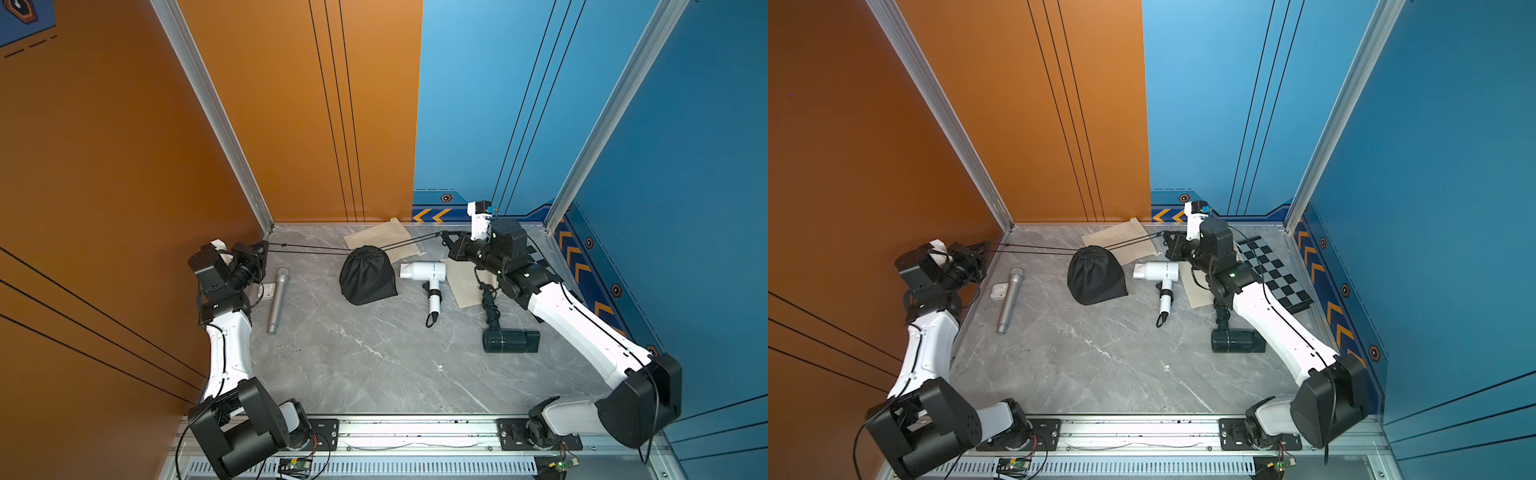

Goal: Pack away hair dryers
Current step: Pull the drawstrings on both sides of the drawstring bag, then place the drawstring bag at the center of the board.

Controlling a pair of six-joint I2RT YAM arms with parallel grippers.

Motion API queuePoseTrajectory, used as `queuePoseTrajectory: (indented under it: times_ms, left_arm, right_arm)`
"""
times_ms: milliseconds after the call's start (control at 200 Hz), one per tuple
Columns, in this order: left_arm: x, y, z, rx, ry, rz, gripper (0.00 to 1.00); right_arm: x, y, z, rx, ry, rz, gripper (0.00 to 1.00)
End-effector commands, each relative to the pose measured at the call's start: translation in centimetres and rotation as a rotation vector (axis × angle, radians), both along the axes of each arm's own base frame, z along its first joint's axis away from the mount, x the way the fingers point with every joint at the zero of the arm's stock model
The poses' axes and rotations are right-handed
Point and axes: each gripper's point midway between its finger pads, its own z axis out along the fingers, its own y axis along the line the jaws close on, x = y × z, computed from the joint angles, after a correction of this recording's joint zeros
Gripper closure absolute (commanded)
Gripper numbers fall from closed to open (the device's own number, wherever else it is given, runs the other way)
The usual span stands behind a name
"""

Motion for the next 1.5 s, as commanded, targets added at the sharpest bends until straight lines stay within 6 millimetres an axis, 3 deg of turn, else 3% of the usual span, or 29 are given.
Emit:
queuePoseTrajectory:
  times_ms: [0, 130, 145, 215, 305, 395, 415, 460, 651, 866, 1016, 1116, 1226, 1321, 1431, 1496]
  left_arm:
    - [1.9, -1.3, 1.8, 0.095, -0.058, 0.001, 1.00]
    - [3.2, -4.6, 1.0, 0.172, -0.031, -0.083, 1.00]
    - [3.4, -4.8, 2.3, 0.191, -0.056, -0.088, 1.00]
    - [3.8, -5.6, 3.1, 0.226, -0.073, -0.106, 1.00]
    - [4.2, -5.7, 4.7, 0.272, -0.102, -0.109, 1.00]
    - [4.8, -4.9, 6.3, 0.306, -0.121, -0.091, 1.00]
    - [5.0, -4.7, 6.7, 0.309, -0.127, -0.089, 1.00]
    - [5.5, -4.0, 7.2, 0.307, -0.137, -0.077, 1.00]
    - [8.8, -0.9, 8.7, 0.248, -0.208, -0.049, 1.00]
    - [12.0, 1.8, 12.5, 0.236, -0.344, -0.029, 1.00]
    - [12.7, 4.0, 13.9, 0.235, -0.399, -0.001, 1.00]
    - [12.6, 5.0, 13.6, 0.221, -0.408, 0.005, 1.00]
    - [12.3, 5.0, 12.0, 0.210, -0.379, -0.011, 1.00]
    - [11.8, 4.4, 9.3, 0.215, -0.332, -0.045, 1.00]
    - [10.6, 5.1, 5.3, 0.208, -0.257, -0.042, 1.00]
    - [10.0, 5.5, 3.9, 0.192, -0.229, -0.034, 1.00]
  right_arm:
    - [2.0, 2.8, 3.4, 0.084, -0.055, 0.007, 1.00]
    - [3.4, 8.7, 5.1, 0.202, -0.084, 0.123, 1.00]
    - [3.5, 9.3, 5.4, 0.216, -0.085, 0.134, 1.00]
    - [4.3, 12.2, 6.7, 0.278, -0.097, 0.190, 1.00]
    - [5.6, 15.1, 8.8, 0.329, -0.118, 0.243, 1.00]
    - [7.1, 16.7, 10.0, 0.345, -0.146, 0.256, 1.00]
    - [8.0, 17.4, 8.9, 0.345, -0.129, 0.257, 1.00]
    - [9.0, 18.1, 9.2, 0.364, -0.135, 0.263, 1.00]
    - [12.6, 19.2, 10.8, 0.480, -0.212, 0.256, 1.00]
    - [14.8, 17.3, 12.3, 0.610, -0.394, 0.175, 1.00]
    - [15.6, 16.2, 12.8, 0.603, -0.463, 0.100, 1.00]
    - [15.7, 17.0, 11.7, 0.592, -0.451, 0.136, 1.00]
    - [15.6, 19.1, 8.6, 0.569, -0.364, 0.203, 1.00]
    - [14.4, 22.5, 3.6, 0.535, -0.209, 0.318, 1.00]
    - [11.4, 26.8, -2.9, 0.438, -0.030, 0.452, 1.00]
    - [9.7, 28.6, -6.2, 0.377, 0.055, 0.499, 1.00]
